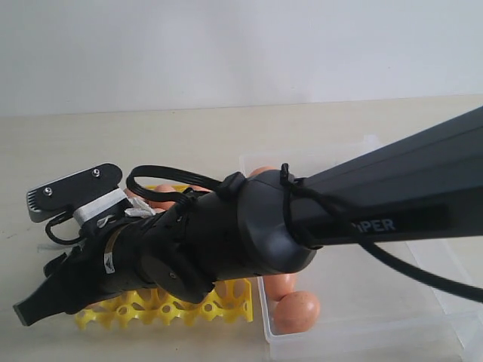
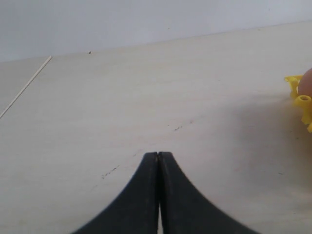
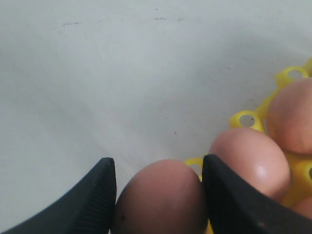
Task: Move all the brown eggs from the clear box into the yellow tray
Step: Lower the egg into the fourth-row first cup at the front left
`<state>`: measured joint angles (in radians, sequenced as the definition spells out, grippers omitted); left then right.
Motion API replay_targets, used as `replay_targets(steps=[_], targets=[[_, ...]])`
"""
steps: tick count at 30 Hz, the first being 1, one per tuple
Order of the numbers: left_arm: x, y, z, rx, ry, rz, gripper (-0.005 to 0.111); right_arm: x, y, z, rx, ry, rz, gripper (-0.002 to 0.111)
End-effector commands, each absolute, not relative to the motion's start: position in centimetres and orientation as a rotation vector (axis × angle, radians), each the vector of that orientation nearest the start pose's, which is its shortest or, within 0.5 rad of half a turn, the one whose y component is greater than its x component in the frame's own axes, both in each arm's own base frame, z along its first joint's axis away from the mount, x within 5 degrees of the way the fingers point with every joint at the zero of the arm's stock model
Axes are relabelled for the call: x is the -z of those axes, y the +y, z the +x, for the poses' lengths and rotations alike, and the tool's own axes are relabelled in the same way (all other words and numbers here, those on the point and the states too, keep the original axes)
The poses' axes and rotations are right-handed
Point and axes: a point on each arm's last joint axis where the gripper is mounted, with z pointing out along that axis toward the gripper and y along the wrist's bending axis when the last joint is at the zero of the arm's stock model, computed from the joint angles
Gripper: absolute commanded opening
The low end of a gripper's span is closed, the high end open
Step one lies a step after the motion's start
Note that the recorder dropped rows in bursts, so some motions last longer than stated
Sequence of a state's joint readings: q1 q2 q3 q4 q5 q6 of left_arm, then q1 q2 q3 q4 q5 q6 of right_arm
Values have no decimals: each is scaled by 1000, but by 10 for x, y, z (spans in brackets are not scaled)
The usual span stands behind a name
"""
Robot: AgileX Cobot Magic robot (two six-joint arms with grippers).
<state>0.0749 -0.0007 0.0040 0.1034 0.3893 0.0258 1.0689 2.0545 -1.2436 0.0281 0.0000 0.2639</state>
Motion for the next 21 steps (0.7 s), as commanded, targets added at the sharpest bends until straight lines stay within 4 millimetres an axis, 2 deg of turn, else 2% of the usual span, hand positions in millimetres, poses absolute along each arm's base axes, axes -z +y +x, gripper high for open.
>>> replay_targets(steps=[1,6,9,21], targets=[[-179,7,52,-165,1865,18,0,-146,384,210,-674,2216,-920,11],[-179,7,52,-165,1865,18,0,-146,384,210,-674,2216,-920,41],[-179,7,52,-165,1865,18,0,-146,384,210,-674,2216,-920,52],[-179,7,52,-165,1865,18,0,-145,383,210,-665,2218,-932,53]])
